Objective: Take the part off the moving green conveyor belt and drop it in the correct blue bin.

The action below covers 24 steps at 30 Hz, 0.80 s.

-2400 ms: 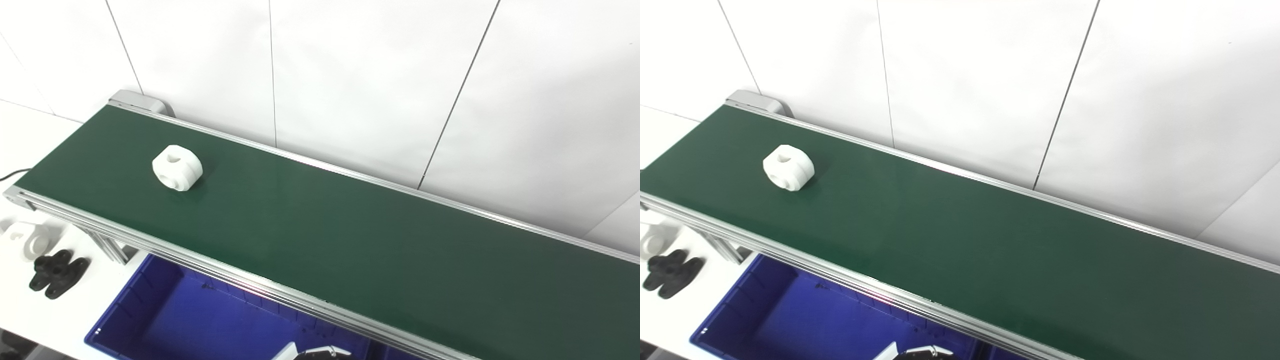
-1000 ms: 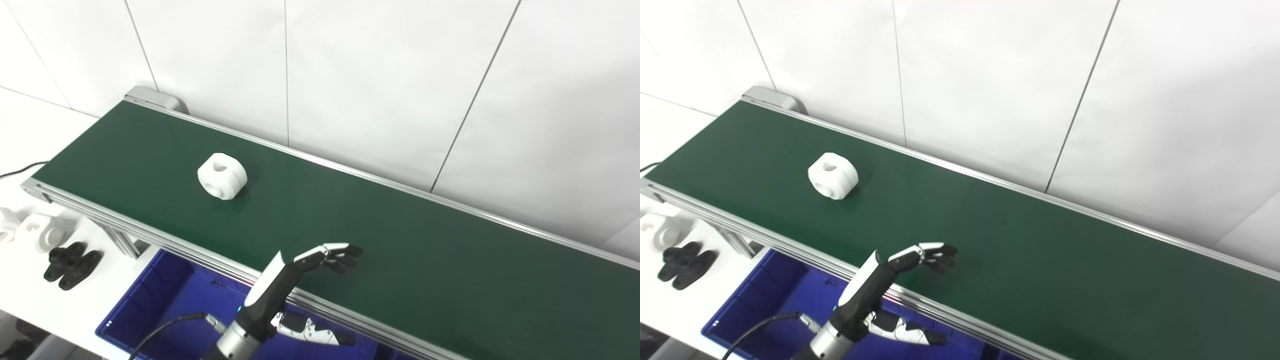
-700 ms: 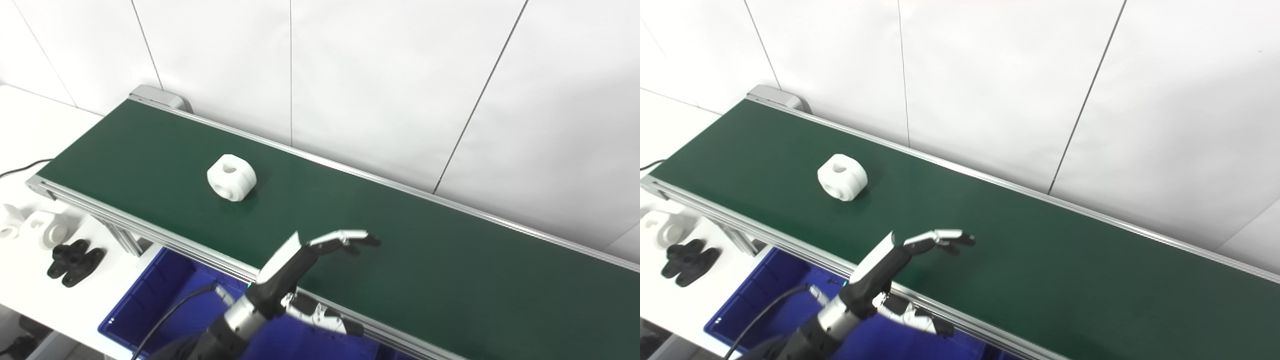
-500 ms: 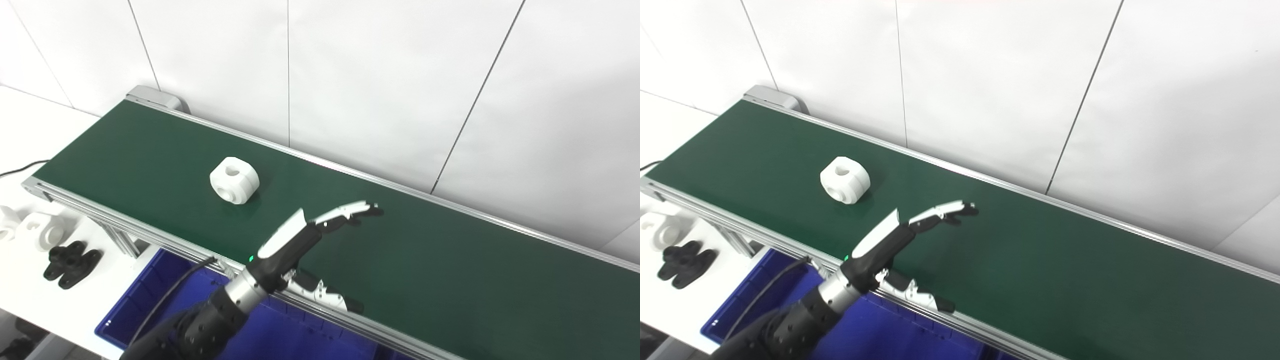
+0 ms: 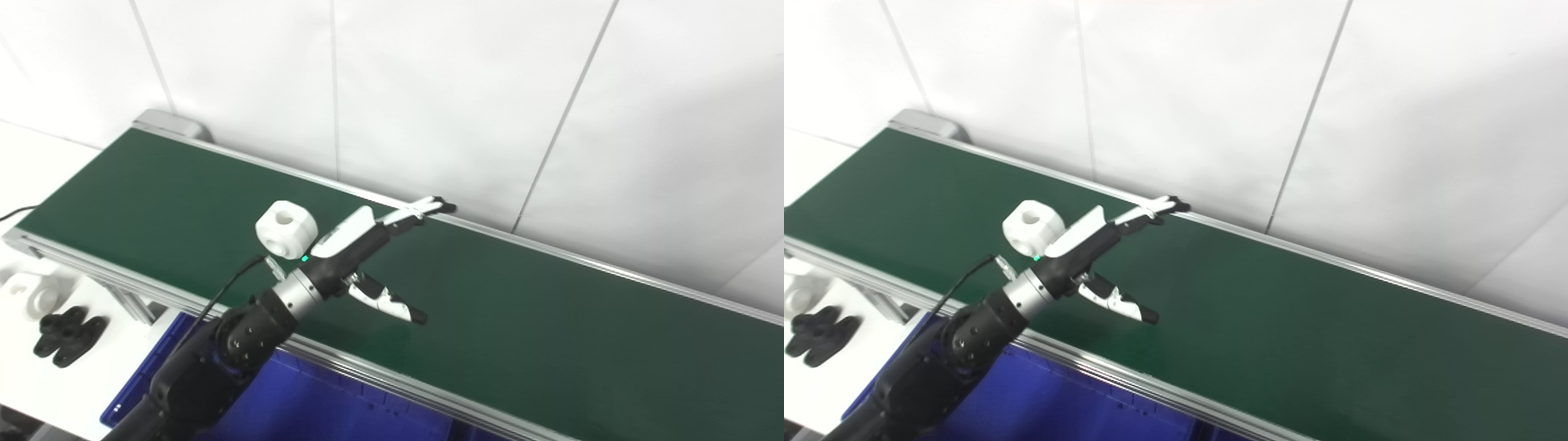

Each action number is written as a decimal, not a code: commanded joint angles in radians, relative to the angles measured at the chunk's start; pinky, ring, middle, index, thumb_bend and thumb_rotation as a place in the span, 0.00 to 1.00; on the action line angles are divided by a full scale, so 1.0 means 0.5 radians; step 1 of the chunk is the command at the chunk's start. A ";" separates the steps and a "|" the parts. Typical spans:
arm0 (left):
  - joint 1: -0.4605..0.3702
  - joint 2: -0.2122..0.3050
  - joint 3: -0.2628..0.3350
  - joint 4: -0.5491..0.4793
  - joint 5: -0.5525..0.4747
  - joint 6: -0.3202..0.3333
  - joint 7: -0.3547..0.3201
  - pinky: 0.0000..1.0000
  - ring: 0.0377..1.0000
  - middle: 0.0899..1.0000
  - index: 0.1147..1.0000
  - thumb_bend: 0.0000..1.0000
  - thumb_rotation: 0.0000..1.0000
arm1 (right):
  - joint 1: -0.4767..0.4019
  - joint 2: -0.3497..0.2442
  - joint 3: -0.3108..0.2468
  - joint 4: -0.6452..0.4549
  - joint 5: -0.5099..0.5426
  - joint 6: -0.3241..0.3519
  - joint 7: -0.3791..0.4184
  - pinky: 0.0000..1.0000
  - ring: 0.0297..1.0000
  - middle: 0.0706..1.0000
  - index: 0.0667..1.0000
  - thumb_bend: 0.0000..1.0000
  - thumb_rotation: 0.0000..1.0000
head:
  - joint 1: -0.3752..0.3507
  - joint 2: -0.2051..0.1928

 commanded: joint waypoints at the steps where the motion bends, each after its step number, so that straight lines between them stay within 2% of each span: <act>1: -0.106 0.054 0.053 0.022 0.003 -0.100 -0.002 0.81 0.91 0.96 0.88 0.67 0.06 | -0.008 -0.029 -0.007 -0.049 -0.032 -0.093 -0.052 0.61 0.70 0.75 0.77 0.79 0.45 | 0.003 0.009; 5: -0.204 0.114 0.099 0.113 0.095 -0.114 -0.027 0.84 0.92 0.96 0.87 0.69 0.07 | -0.008 -0.039 -0.012 -0.077 0.009 -0.093 -0.009 0.63 0.71 0.75 0.77 0.80 0.42 | 0.020 0.036; 9: -0.276 0.177 0.117 0.163 0.143 -0.031 -0.100 0.80 0.91 0.97 0.87 0.72 0.07 | -0.009 -0.042 -0.011 -0.083 0.014 -0.093 -0.008 0.63 0.72 0.76 0.77 0.81 0.41 | 0.033 0.049; 12: -0.319 0.232 0.114 0.186 0.231 0.148 -0.191 0.80 0.93 0.99 0.89 0.76 0.13 | -0.008 -0.043 -0.004 -0.086 0.008 -0.093 -0.023 0.64 0.72 0.76 0.77 0.81 0.41 | 0.042 0.054; 15: -0.347 0.264 0.110 0.194 0.310 0.277 -0.251 0.84 0.94 0.99 0.89 0.81 0.13 | -0.014 -0.046 0.003 -0.082 -0.002 -0.093 -0.040 0.64 0.72 0.76 0.77 0.81 0.40 | 0.051 0.059; 20: -0.381 0.297 0.099 0.256 0.407 0.325 -0.266 0.94 0.95 0.99 0.88 0.87 0.09 | -0.001 -0.049 -0.006 -0.090 0.004 -0.093 -0.032 0.64 0.73 0.76 0.77 0.82 0.41 | 0.057 0.068; 24: -0.405 0.330 0.080 0.300 0.499 0.337 -0.268 0.95 0.96 0.99 0.89 0.90 0.10 | 0.003 -0.053 0.002 -0.093 -0.015 -0.093 -0.054 0.64 0.72 0.76 0.77 0.81 0.42 | 0.062 0.079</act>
